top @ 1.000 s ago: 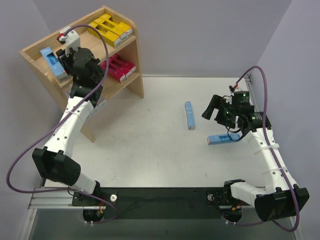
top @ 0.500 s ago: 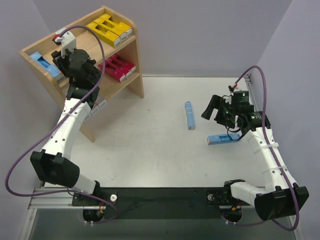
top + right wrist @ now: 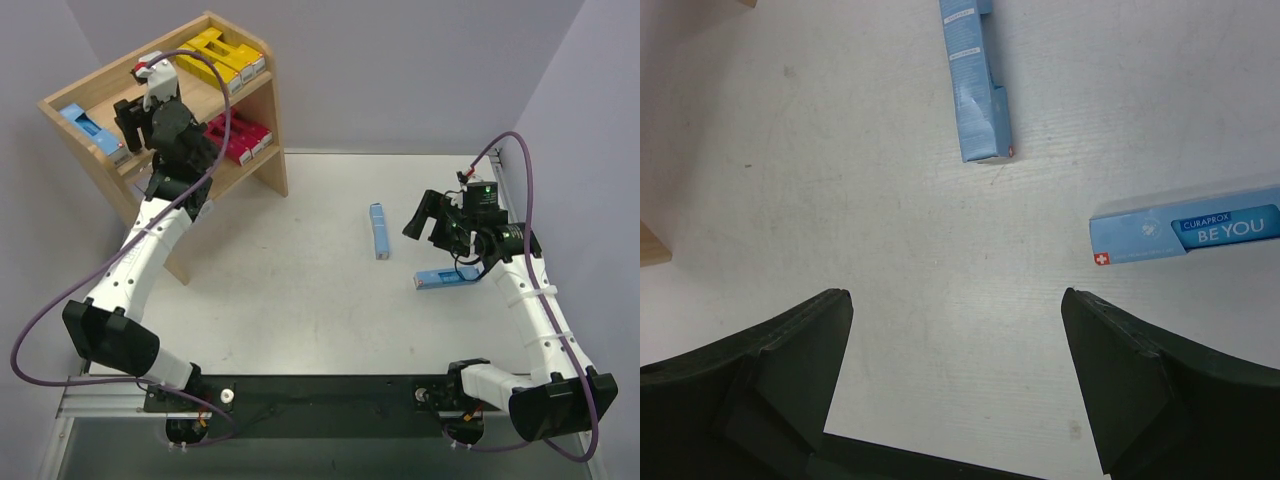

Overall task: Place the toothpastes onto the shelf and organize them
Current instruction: Adjust the toothpaste on the shelf, then pick up the toothpaste from the center of the board.

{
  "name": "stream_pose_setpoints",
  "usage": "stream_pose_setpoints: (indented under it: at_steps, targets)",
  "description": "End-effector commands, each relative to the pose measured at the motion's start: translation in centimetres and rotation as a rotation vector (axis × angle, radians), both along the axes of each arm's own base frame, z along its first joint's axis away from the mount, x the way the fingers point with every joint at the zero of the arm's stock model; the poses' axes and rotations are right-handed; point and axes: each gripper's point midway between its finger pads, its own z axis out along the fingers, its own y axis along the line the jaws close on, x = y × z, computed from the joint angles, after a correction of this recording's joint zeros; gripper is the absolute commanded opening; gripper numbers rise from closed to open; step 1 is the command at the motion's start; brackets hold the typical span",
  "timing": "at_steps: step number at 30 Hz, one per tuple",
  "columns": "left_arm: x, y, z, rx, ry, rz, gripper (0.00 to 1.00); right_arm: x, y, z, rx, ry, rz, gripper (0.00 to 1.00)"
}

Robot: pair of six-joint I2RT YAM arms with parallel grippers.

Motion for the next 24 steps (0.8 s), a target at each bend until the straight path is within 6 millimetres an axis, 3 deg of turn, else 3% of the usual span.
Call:
stream_pose_setpoints:
  at_steps: [1, 7, 11, 14, 16, 19, 24]
  targets:
    - [-3.3, -1.4, 5.3, -0.004, -0.101, 0.0, 0.76, -0.6, -0.3, 1.0, -0.004, -0.022, -0.007, 0.9]
    - [-4.4, -5.1, 6.0, -0.028, -0.125, -0.099, 0.77, -0.9, -1.0, 1.3, -0.028, -0.039, -0.028, 0.9]
    - [-5.8, -10.2, 5.6, -0.049, -0.119, -0.23, 0.77, -1.2, -1.4, 1.3, -0.043, -0.045, -0.041, 0.89]
    - [-6.9, -12.9, 5.1, -0.051, -0.11, -0.293, 0.78, -1.5, -1.9, 1.3, -0.06, -0.05, -0.06, 0.89]
    - [-8.0, -15.9, 4.6, -0.041, -0.093, -0.371, 0.78, -1.7, -2.2, 1.0, -0.071, -0.043, -0.072, 0.89]
    - [-9.4, -19.8, 3.5, -0.029, -0.06, -0.468, 0.78, -2.0, -2.7, 0.7, -0.088, -0.033, -0.094, 0.89]
    - [-11.8, -26.6, 0.6, 0.022, 0.006, -0.63, 0.79, -2.6, -5.2, -0.6, -0.154, 0.009, -0.237, 0.9]
